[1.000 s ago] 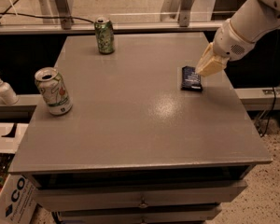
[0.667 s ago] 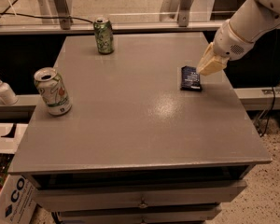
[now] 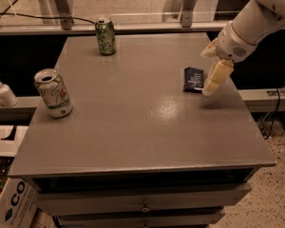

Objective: Move rxbar blueberry near 7up can

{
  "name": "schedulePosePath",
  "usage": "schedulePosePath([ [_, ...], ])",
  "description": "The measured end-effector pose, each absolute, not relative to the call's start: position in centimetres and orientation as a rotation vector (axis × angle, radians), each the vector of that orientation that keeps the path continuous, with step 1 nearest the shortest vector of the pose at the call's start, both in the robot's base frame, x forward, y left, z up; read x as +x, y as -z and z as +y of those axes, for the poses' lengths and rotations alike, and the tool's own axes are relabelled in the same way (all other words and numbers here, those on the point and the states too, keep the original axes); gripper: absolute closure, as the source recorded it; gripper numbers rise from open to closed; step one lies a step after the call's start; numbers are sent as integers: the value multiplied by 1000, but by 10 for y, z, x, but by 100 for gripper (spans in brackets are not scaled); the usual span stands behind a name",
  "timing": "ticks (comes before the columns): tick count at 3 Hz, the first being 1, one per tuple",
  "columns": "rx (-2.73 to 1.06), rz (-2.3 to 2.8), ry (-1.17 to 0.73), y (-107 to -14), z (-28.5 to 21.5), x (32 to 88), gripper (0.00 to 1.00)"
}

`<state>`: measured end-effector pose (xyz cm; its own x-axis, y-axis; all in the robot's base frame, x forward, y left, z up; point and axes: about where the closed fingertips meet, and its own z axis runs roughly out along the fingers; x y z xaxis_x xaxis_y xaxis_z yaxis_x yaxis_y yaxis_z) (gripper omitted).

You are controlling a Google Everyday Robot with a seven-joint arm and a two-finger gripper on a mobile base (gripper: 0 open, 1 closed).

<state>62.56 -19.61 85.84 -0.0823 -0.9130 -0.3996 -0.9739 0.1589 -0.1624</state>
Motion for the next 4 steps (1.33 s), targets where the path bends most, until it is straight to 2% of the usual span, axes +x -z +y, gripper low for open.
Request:
schedulePosePath([
  [4, -2232, 1617, 8, -848, -183, 659, 0],
])
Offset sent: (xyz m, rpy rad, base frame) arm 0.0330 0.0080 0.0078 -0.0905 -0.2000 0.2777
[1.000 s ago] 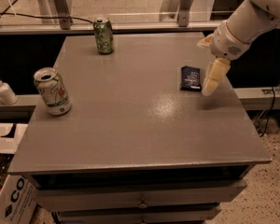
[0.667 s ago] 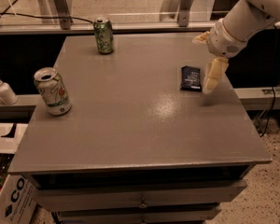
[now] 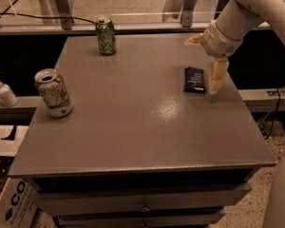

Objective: Move rxbar blueberry near 7up can

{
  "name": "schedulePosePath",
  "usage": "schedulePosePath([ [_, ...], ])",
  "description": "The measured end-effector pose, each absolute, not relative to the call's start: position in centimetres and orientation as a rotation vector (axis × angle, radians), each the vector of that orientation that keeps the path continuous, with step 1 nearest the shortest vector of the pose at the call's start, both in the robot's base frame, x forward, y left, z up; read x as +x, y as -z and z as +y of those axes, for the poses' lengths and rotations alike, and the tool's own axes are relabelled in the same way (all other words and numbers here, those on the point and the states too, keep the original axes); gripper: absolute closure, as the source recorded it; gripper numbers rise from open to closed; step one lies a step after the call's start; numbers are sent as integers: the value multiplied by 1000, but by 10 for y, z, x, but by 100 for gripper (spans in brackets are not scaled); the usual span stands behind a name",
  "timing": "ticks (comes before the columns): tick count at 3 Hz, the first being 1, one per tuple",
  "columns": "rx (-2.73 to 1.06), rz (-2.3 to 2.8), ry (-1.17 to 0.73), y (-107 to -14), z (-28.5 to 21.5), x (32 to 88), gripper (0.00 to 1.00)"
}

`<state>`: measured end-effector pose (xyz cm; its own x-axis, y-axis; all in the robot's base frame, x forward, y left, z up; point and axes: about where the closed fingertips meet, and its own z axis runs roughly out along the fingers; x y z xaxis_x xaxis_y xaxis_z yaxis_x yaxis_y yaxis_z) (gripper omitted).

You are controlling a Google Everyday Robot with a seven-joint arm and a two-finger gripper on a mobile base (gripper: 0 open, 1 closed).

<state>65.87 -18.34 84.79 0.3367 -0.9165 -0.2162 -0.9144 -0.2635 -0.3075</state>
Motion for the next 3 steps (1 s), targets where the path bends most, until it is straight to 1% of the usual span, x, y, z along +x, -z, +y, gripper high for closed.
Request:
schedulePosePath([
  [3, -2587, 1335, 50, -830, -181, 660, 0],
])
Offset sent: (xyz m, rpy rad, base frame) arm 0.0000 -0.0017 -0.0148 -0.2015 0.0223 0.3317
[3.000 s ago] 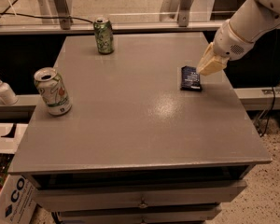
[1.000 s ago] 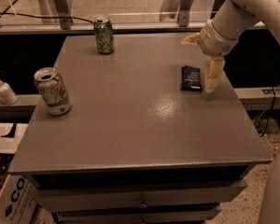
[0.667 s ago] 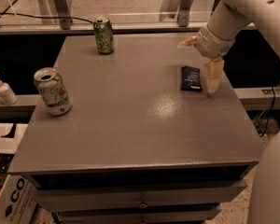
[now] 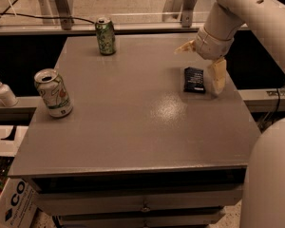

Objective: Move rxbar blueberry near 7up can

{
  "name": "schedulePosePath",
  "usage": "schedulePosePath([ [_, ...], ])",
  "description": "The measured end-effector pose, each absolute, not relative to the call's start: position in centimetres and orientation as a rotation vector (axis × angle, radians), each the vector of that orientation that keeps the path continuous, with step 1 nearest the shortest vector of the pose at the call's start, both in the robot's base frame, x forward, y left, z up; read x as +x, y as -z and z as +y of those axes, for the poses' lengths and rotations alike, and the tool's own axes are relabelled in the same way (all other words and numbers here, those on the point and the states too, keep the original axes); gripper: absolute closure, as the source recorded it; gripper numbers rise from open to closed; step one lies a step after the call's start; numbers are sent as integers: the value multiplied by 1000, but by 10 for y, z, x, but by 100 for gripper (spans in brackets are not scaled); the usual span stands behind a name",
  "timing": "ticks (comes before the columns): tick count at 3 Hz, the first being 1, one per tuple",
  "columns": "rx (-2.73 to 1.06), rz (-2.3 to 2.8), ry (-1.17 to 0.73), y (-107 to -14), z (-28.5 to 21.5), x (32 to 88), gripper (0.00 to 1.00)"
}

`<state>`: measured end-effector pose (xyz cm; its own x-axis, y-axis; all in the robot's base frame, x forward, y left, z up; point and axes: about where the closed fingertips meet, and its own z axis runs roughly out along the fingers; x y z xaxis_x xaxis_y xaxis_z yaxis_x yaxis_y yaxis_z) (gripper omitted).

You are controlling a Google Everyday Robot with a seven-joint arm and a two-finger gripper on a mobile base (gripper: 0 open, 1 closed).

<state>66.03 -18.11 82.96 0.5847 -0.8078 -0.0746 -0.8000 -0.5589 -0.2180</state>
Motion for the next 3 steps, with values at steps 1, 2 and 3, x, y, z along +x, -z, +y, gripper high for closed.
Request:
schedulePosePath([
  [1, -2649, 1277, 45, -827, -181, 660, 3],
  [2, -2717, 1226, 34, -819, -178, 657, 21],
  [3, -2752, 1206, 29, -815, -177, 657, 44],
])
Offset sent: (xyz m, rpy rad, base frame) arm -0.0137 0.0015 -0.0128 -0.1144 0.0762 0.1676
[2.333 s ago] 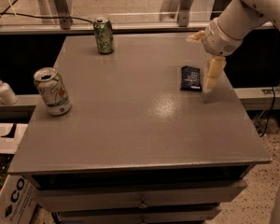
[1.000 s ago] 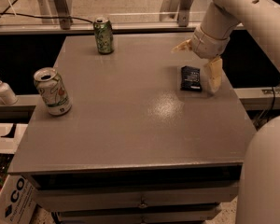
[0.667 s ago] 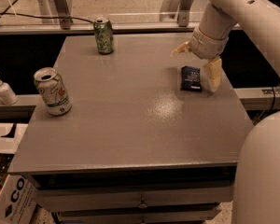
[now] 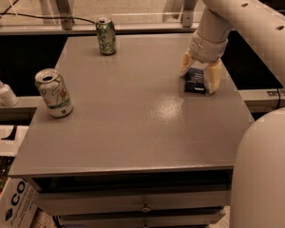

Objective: Move rxbar blueberry near 7up can

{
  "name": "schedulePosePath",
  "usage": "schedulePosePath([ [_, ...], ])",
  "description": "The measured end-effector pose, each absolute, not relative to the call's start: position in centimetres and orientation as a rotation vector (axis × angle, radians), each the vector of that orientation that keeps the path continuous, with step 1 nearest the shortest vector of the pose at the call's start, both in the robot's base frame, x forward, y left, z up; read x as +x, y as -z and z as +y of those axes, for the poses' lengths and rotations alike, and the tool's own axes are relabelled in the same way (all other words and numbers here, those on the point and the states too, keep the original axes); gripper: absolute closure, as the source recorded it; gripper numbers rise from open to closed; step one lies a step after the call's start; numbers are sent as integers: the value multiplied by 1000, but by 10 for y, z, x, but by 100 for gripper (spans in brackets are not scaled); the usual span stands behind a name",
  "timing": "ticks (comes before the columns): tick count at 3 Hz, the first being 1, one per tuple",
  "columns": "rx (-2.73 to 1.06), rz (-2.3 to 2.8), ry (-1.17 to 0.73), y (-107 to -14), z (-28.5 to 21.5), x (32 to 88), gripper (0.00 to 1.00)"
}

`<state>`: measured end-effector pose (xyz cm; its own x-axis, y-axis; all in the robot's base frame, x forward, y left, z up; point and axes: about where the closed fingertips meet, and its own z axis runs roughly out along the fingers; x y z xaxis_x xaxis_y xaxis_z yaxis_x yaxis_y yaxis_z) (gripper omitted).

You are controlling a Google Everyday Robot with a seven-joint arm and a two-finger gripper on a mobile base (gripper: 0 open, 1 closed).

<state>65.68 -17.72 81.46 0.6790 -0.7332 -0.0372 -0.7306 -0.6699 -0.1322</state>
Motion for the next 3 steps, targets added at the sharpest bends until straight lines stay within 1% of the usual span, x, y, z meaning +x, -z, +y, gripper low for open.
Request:
schedulePosePath([
  [2, -2753, 1206, 29, -824, -177, 657, 91],
  [3, -2744, 1181, 35, -827, -171, 656, 100],
])
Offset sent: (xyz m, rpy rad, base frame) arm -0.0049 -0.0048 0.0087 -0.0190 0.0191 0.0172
